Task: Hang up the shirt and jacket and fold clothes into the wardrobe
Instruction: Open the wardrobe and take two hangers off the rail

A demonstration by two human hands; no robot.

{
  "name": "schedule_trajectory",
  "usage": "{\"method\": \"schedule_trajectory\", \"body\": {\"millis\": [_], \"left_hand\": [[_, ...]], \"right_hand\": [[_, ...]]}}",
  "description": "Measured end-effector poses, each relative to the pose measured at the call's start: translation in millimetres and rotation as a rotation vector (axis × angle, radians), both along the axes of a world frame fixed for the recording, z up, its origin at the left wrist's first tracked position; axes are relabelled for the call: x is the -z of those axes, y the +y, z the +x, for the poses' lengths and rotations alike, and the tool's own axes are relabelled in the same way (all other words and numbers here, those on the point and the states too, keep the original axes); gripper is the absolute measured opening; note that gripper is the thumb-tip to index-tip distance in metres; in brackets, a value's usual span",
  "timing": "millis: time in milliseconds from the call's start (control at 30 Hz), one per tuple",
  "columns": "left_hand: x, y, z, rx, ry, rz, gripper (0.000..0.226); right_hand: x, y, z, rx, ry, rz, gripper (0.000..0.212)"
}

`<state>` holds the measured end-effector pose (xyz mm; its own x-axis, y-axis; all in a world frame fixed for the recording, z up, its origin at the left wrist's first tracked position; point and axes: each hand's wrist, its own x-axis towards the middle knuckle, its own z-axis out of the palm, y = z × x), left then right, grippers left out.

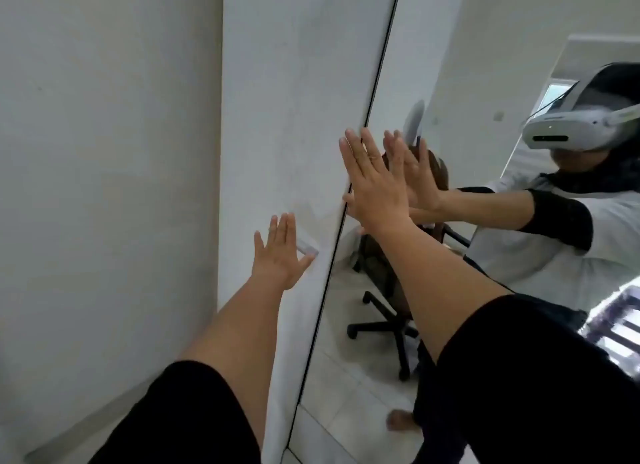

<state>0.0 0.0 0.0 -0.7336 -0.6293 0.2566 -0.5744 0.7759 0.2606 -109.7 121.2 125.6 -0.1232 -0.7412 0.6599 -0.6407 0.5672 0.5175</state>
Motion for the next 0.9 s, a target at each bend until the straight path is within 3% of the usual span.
{"method": "schedule_trajectory", "body": {"millis": [133,300,500,700,800,900], "left_hand": [[7.3,-2.6,-33.7,-0.021,-0.063,0.091,0.085],[10.8,2.7,-65.8,-0.055,-0.078,0.159,0.093],[13.5,8.3,-76.1,-0.162,-0.098,0.136,0.096],[15.0,1.8,-57.3,-0.115,-0.085,0.038,0.095],[16.1,-5.2,-37.8,-0.080,-0.052,0.030,0.096],[20.2,-12.0,-13.0,-0.071,-0.027,0.027,0.102]], "right_hand": [[4.2,-15.3,-24.2,0.023,0.079,-0.025,0.083],[8.6,-27.0,-36.6,0.015,0.012,0.030,0.072],[5.6,-30.8,-44.2,-0.022,0.000,0.018,0.071],[5.0,-31.1,-39.4,-0.067,0.013,-0.008,0.071],[7.7,-33.7,-27.5,-0.099,0.030,-0.034,0.080],[8.9,-37.7,-5.0,-0.135,-0.071,-0.090,0.104]]}}
